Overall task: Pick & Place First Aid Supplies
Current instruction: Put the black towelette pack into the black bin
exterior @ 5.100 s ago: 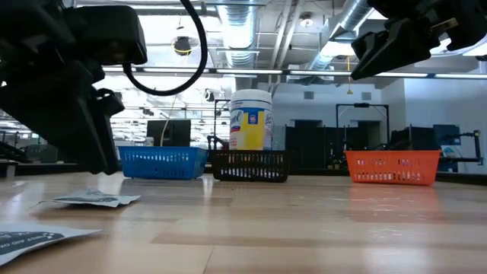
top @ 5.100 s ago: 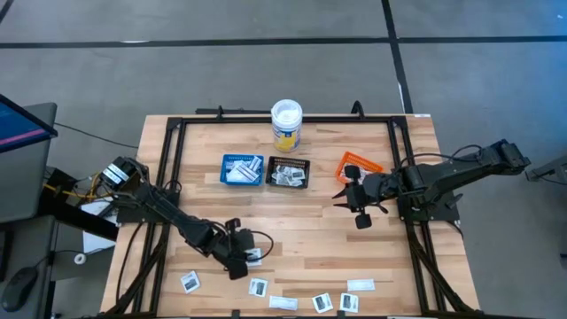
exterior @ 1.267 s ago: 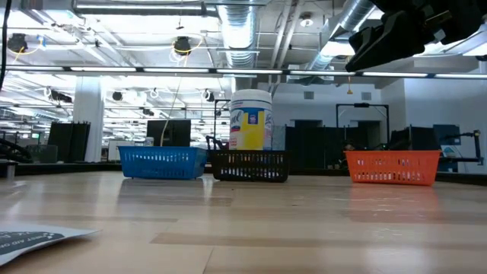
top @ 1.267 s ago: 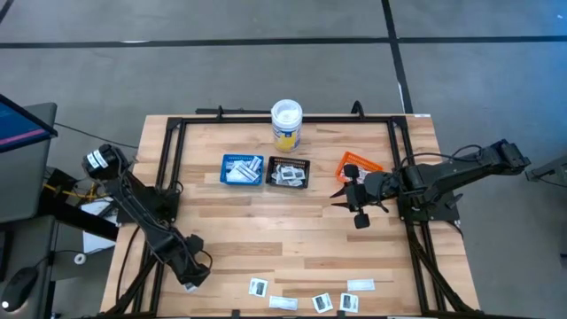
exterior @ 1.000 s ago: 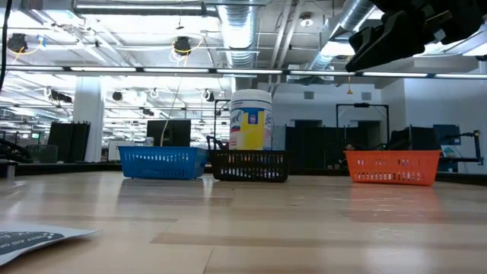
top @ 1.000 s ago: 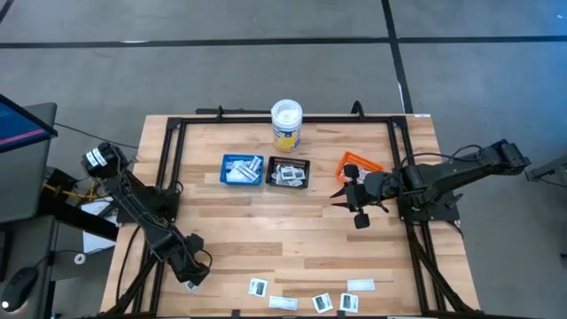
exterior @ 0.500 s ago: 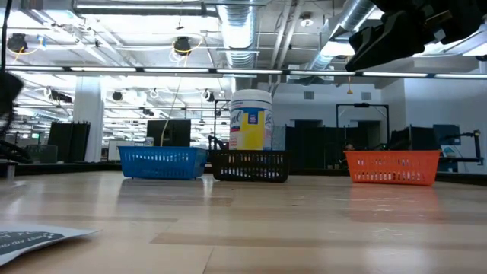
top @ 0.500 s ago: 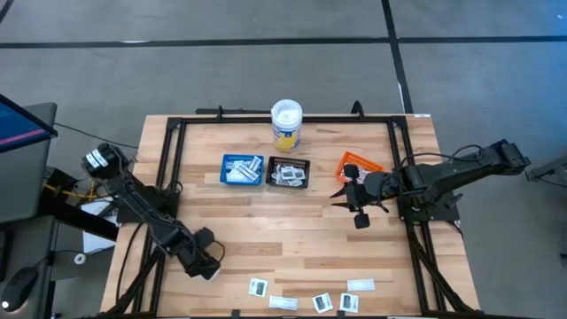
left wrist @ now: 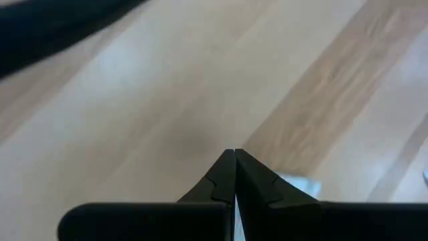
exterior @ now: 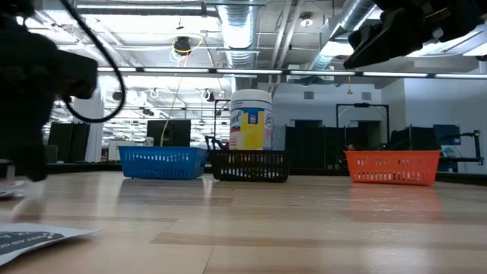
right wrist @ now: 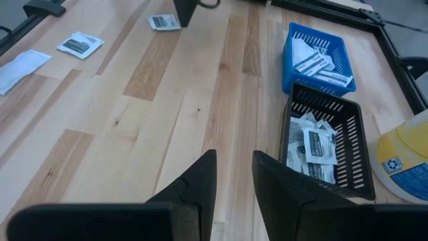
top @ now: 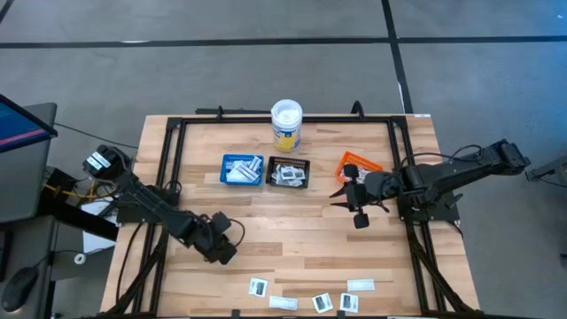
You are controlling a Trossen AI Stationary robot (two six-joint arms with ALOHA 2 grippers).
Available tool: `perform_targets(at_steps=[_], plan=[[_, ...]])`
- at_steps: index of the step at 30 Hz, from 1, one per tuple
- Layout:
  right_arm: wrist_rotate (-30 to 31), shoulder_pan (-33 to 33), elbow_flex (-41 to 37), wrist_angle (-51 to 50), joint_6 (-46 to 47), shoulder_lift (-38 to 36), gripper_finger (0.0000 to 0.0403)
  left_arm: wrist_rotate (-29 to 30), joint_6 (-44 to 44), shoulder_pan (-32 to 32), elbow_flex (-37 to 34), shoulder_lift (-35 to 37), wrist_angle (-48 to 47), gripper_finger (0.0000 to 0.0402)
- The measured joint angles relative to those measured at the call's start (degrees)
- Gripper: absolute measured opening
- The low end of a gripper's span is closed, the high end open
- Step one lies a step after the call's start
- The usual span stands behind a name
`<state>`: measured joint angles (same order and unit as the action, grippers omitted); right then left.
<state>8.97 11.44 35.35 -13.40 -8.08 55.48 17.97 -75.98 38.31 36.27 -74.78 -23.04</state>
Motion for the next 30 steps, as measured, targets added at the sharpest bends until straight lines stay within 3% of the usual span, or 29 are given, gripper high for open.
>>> perform_targets(at_steps=[7, 11, 13, 19, 25, 30], plan=[[0.0, 0.0, 0.0, 0.72, 0.0, 0.0, 0.009, -3.05, 12.7, -2.92, 0.68, 0.09, 3.36, 0.0026], [0.0, 0.0, 0.0, 0.64, 0.0, 0.0, 0.009, -10.76, 16.39, -2.21, 2.48, 0.13, 3.44, 0.0055], [0.01, 0.0, 0.0, 0.63, 0.0, 0.0, 0.009, -11.91, 16.49, -1.13, 2.64, 0.2, 3.49, 0.0071], [0.02, 0.0, 0.0, 0.61, 0.0, 0.0, 0.009, -5.32, 17.31, 1.58, 1.19, -1.61, 1.67, 0.0081], [0.02, 0.0, 0.0, 0.58, 0.0, 0.02, 0.009, -3.05, 17.32, 1.87, 1.71, -7.12, 2.53, 0.0081], [0.0, 0.0, 0.0, 0.6, -0.02, 0.01, 0.009, 2.16, 17.26, 1.9, 1.7, -8.85, 4.56, 0.0044]])
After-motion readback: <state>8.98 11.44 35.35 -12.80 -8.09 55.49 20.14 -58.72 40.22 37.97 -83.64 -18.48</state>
